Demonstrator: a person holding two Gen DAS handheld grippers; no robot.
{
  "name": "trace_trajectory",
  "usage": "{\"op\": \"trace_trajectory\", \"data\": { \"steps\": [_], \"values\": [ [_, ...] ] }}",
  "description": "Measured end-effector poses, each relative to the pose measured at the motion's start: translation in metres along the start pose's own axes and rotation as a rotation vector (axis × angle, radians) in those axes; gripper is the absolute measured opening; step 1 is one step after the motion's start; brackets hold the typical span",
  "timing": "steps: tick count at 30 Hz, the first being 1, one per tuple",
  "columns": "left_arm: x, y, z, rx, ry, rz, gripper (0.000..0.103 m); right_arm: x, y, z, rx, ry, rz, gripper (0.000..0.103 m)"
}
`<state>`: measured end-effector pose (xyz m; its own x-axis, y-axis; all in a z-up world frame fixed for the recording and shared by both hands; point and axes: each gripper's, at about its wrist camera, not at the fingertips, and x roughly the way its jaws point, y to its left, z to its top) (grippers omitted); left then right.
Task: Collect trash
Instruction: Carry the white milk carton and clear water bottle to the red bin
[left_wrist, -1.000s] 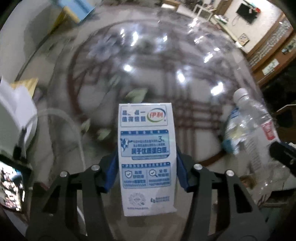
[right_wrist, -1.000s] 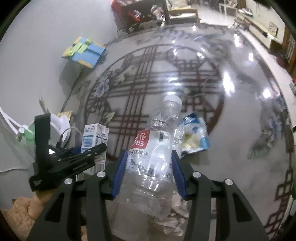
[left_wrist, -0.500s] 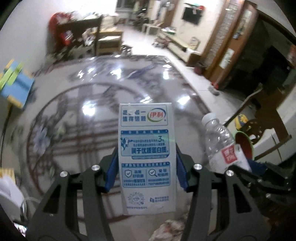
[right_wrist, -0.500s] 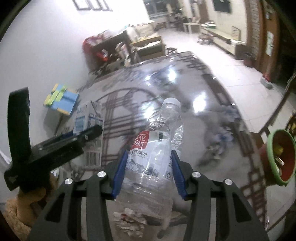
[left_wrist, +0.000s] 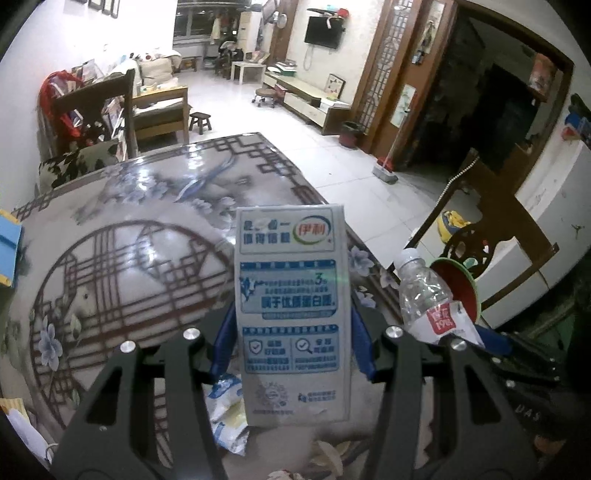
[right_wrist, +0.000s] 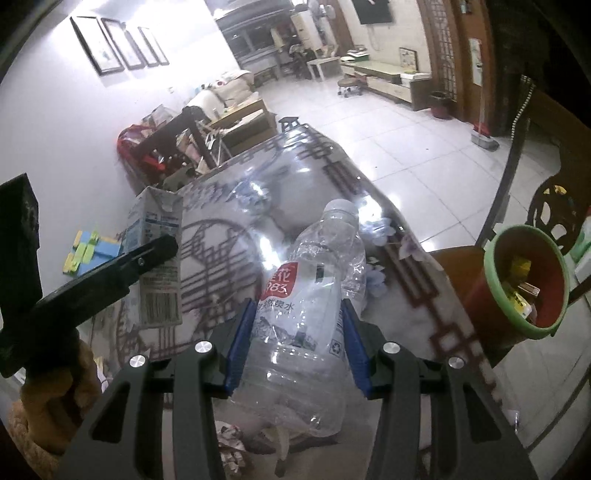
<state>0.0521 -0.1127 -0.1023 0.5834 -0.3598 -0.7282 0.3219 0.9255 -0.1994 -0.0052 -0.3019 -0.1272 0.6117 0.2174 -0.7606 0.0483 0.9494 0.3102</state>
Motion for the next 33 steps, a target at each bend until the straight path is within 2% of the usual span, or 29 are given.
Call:
{"op": "trace_trajectory", "data": {
  "steps": [14,27,31,33],
  "values": [
    [0.008,-0.031,0.008,0.057,0.016,-0.017,0.050,-0.009,-0.028,0.006,0.046,-0.035,-0.007,0.044],
    [0.031,-0.080,0.006,0.127,0.067,-0.082,0.050,-0.024,-0.067,0.006,0.125,-0.057,-0.025,0.041],
    [0.038,-0.086,0.006,0.127,0.079,-0.081,0.050,-0.015,-0.076,0.004,0.147,-0.017,0.000,0.040],
    [0.043,-0.084,0.006,0.113,0.088,-0.073,0.050,0.003,-0.076,-0.004,0.132,0.050,0.005,0.040]
  ]
}}
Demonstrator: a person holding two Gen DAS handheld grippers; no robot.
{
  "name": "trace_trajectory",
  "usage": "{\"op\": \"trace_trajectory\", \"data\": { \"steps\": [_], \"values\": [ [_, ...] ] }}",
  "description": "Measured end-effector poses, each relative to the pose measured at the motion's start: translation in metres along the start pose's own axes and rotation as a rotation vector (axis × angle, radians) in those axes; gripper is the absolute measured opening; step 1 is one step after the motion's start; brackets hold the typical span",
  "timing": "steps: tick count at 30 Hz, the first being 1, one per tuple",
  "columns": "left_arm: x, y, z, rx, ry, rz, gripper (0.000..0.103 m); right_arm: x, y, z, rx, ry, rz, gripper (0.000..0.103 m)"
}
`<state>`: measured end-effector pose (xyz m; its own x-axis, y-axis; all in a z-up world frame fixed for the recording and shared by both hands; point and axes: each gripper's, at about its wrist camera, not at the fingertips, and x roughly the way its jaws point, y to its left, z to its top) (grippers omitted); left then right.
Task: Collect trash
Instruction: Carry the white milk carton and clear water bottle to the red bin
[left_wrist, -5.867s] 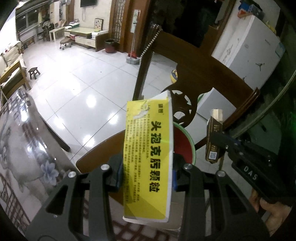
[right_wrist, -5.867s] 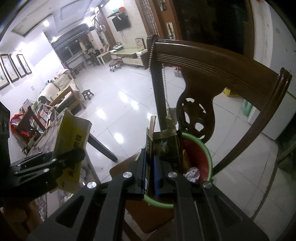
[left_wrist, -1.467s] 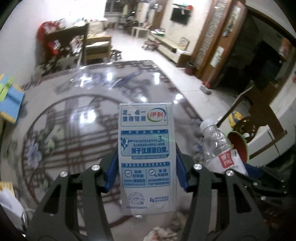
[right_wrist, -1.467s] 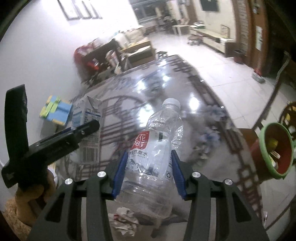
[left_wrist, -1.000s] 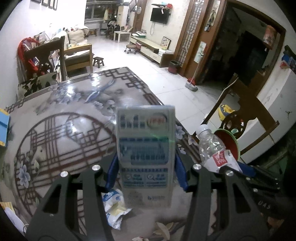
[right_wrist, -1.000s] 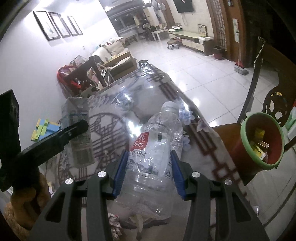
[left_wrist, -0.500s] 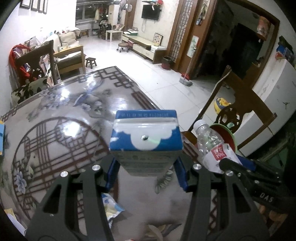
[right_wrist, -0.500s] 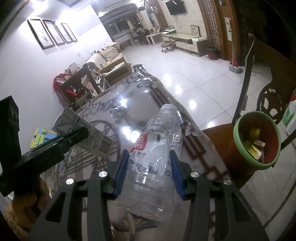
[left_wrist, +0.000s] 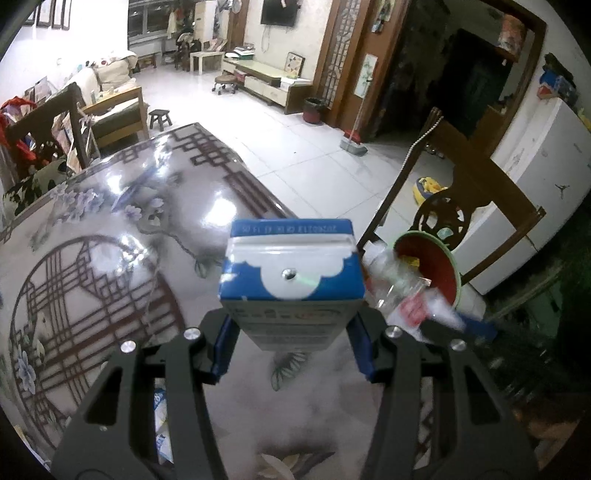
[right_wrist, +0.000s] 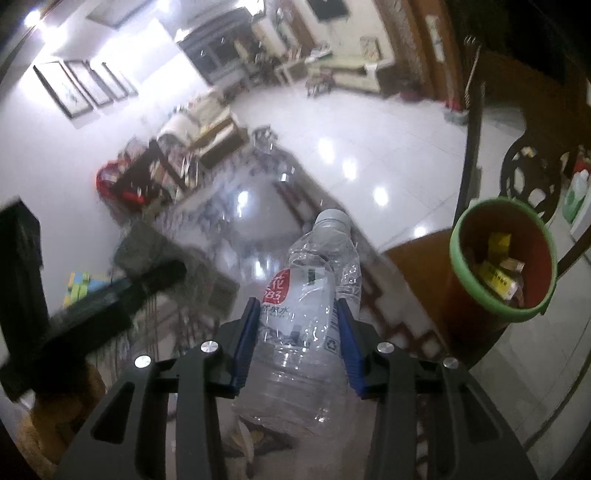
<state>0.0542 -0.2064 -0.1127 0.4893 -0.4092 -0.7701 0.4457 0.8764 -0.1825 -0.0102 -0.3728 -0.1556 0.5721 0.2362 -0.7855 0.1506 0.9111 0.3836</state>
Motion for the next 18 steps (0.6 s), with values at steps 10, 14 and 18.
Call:
{"op": "trace_trajectory", "data": {
  "steps": [10,14,18],
  "values": [
    [0.014,0.009,-0.002,-0.042,0.033,0.036,0.050,0.082,0.003,-0.046,-0.104,0.266,-0.107,0.046],
    [0.019,0.010,-0.001,-0.054,0.039,0.043,0.050,0.100,0.005,-0.052,-0.151,0.302,-0.140,0.060],
    [0.020,0.010,-0.001,-0.054,0.042,0.044,0.050,0.098,0.003,-0.048,-0.151,0.282,-0.135,0.055]
  ]
}}
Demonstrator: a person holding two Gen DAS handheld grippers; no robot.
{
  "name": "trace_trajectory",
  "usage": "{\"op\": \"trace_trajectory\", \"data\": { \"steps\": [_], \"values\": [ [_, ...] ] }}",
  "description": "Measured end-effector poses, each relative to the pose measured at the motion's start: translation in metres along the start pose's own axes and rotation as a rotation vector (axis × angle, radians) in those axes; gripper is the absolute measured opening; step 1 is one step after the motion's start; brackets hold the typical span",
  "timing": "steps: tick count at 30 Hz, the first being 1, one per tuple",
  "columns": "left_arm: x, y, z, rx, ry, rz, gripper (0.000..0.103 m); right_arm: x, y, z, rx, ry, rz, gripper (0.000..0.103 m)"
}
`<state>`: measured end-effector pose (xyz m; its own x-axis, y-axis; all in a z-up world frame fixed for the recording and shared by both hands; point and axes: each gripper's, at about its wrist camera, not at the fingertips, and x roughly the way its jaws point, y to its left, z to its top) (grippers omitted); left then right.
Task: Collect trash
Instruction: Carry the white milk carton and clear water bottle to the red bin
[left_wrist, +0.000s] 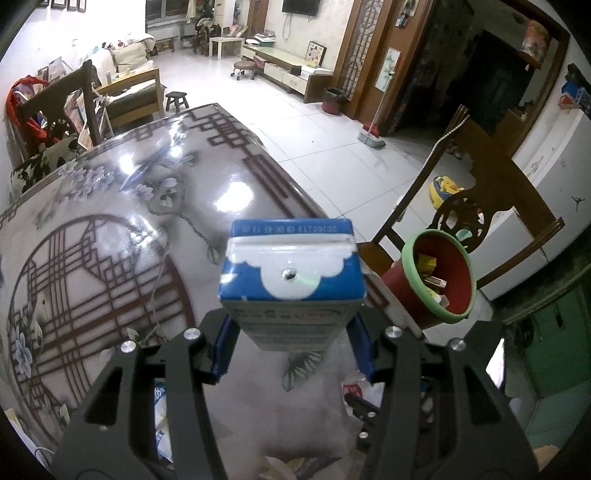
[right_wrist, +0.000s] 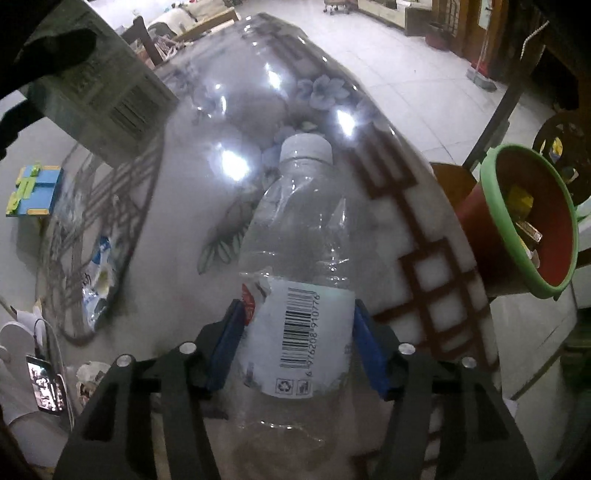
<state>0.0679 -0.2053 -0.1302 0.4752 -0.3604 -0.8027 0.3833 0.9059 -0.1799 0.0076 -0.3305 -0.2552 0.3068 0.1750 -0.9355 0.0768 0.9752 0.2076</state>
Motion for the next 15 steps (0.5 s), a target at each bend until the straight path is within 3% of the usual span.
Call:
{"op": "trace_trajectory", "data": {
  "steps": [15],
  "values": [
    [0.023,-0.041,0.018,0.061,0.008,-0.049,0.050,-0.082,-0.092,0.030,0.218,-0.220,0.025,0.054]
  ]
}}
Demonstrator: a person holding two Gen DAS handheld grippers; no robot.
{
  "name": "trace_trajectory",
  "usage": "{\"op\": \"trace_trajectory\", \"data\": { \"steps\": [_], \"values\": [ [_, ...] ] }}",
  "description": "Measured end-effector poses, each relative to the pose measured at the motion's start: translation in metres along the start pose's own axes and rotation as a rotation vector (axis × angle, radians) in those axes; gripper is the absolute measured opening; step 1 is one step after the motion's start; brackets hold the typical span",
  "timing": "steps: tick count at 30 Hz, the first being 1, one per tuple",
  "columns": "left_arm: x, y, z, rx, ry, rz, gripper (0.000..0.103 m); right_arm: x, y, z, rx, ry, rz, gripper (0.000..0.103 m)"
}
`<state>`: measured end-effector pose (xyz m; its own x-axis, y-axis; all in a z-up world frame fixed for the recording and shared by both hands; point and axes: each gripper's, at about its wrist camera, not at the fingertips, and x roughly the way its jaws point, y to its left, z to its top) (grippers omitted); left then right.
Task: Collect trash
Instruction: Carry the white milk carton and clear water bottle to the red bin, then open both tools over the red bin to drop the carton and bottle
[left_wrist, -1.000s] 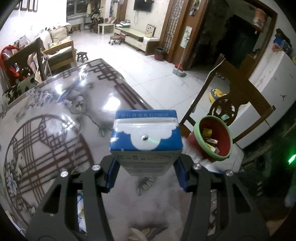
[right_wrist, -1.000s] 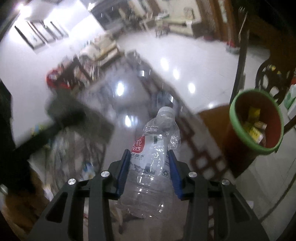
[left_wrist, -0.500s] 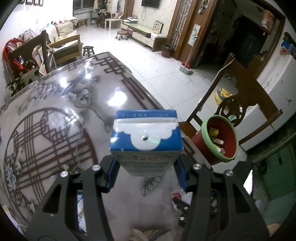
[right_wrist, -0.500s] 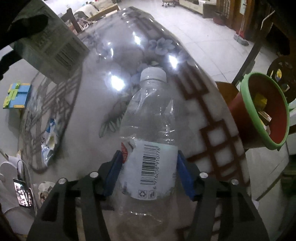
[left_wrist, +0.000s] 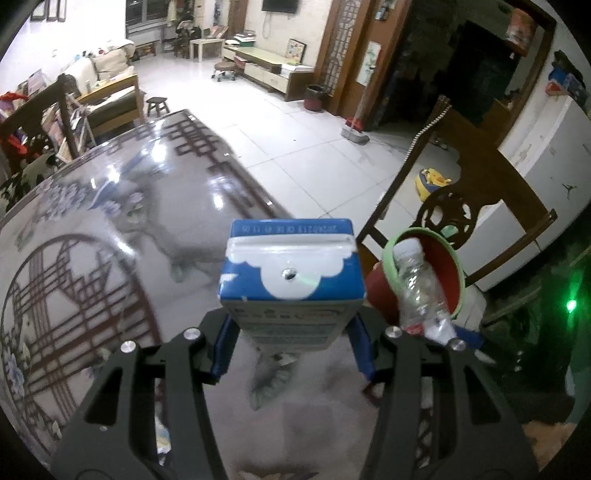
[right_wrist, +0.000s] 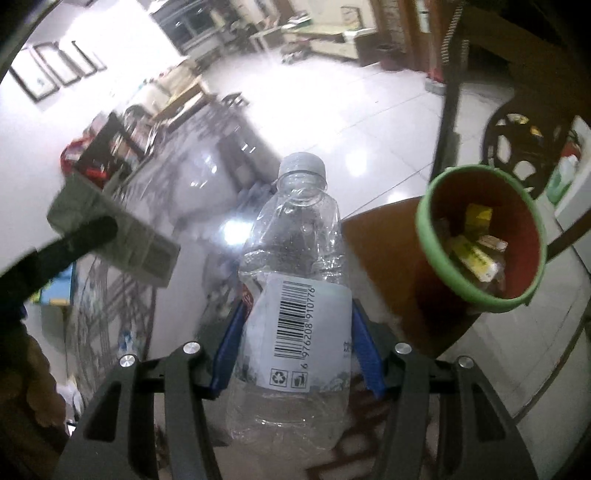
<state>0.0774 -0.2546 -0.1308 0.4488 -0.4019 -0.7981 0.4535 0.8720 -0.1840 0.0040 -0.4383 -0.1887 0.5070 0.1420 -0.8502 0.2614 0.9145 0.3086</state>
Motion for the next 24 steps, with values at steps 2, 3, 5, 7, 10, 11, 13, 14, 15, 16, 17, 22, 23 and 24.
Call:
{"op": "trace_trajectory", "data": {
  "steps": [2,3,5,7,10,11,13,14,15,16,17,22,23,24],
  "values": [
    [0.006,-0.013,0.005,0.021,0.004,-0.015,0.050,-0.008,-0.014,0.008,0.021,-0.021,-0.018,0.054],
    [0.010,-0.022,0.007,0.035,0.010,-0.030,0.050,-0.011,-0.022,0.012,0.032,-0.031,-0.030,0.054],
    [0.021,-0.040,0.013,0.054,0.027,-0.064,0.050,-0.017,-0.039,0.019,0.054,-0.049,-0.049,0.054],
    [0.033,-0.057,0.018,0.071,0.043,-0.086,0.050,-0.023,-0.058,0.028,0.079,-0.066,-0.066,0.054],
    [0.049,-0.084,0.025,0.109,0.064,-0.118,0.050,-0.029,-0.081,0.036,0.107,-0.083,-0.086,0.054],
    [0.054,-0.093,0.028,0.118,0.073,-0.134,0.050,-0.031,-0.093,0.039,0.121,-0.088,-0.094,0.054],
    [0.068,-0.114,0.033,0.137,0.093,-0.169,0.050,-0.033,-0.115,0.047,0.151,-0.094,-0.103,0.054],
    [0.076,-0.126,0.036,0.152,0.104,-0.179,0.050,-0.034,-0.122,0.048,0.162,-0.096,-0.103,0.054],
    [0.081,-0.136,0.038,0.163,0.110,-0.185,0.050,-0.035,-0.133,0.051,0.178,-0.098,-0.101,0.054],
    [0.088,-0.147,0.040,0.176,0.118,-0.194,0.050,-0.036,-0.144,0.054,0.193,-0.099,-0.100,0.054],
    [0.093,-0.153,0.041,0.182,0.124,-0.198,0.050,-0.036,-0.152,0.055,0.204,-0.100,-0.100,0.054],
    [0.124,-0.191,0.050,0.227,0.171,-0.208,0.050,-0.036,-0.188,0.064,0.238,-0.098,-0.120,0.054],
    [0.131,-0.198,0.051,0.239,0.176,-0.208,0.050,-0.035,-0.194,0.066,0.242,-0.096,-0.124,0.054],
    [0.135,-0.205,0.053,0.248,0.181,-0.205,0.050,-0.035,-0.200,0.067,0.245,-0.096,-0.128,0.054]
  ]
}}
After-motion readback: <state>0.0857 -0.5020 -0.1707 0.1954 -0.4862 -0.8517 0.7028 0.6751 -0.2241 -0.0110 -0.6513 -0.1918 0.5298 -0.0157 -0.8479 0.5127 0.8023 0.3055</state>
